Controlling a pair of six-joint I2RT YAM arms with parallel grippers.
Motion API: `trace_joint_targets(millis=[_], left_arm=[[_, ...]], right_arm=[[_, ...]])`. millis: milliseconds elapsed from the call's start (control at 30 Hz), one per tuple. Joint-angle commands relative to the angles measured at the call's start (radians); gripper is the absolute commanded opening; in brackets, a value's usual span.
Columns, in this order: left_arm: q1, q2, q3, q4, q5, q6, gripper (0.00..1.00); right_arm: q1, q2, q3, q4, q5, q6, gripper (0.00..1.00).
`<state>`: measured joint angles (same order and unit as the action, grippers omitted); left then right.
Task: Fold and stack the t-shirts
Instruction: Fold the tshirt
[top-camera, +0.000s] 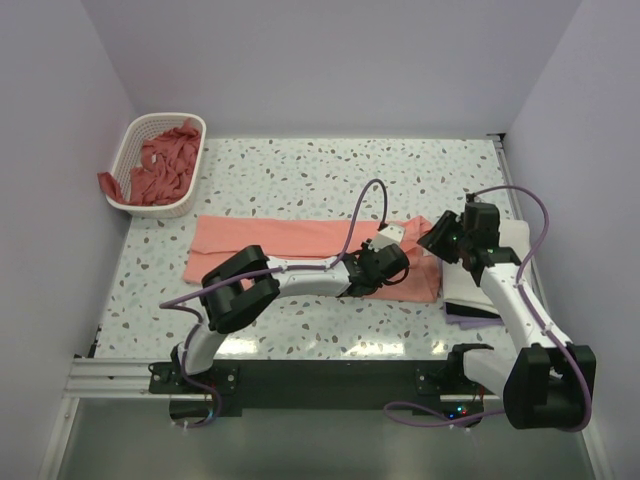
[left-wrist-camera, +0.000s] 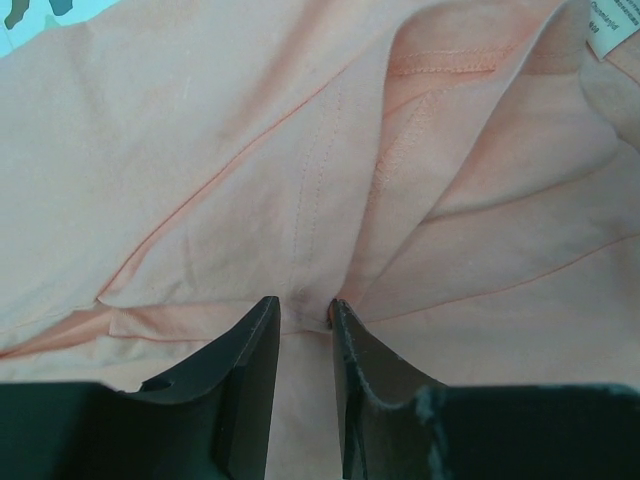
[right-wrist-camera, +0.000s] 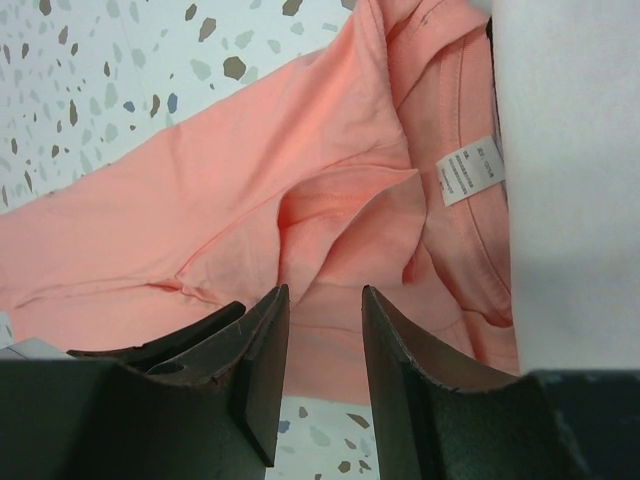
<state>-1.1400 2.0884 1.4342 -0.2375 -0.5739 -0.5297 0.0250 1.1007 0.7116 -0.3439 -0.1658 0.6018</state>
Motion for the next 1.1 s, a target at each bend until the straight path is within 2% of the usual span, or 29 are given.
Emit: trace_joint_targets(millis=[0,100,333,467,800,1067], left_arm=[[-0.003,-0.001,0.032,0.0,-0.041,0.008,0.32],[-0.003,-0.004,0.031,0.0,-0.041,0.008,0.28],[-0.003,-0.007,0.025,-0.005,-0.037,0.0,0.09],[-0.003,-0.024,0.022,-0.017,-0.043,-0.012,0.01],[-0.001,-0.142,-0.026,-0.063,-0.115,-0.038,0.0],[-0.001,-0.175,-0.054,-0.105,-0.141,-0.047,0.0]], right_arm=[[-0.007,0.008,-0.012,0.042,-0.023,0.0,0.39],[-0.007,0.01,-0.017,0.046,-0.024,0.001,0.39],[-0.007,0.011,-0.014,0.046,-0.024,0.001,0.39],[-0.007,0.014,-0.009,0.042,-0.02,-0.002,0.39],[-0.007,0.022,-0.004,0.034,-0.001,-0.014,0.39],[-0.007,0.013,-0.006,0.017,0.014,-0.027,0.39]])
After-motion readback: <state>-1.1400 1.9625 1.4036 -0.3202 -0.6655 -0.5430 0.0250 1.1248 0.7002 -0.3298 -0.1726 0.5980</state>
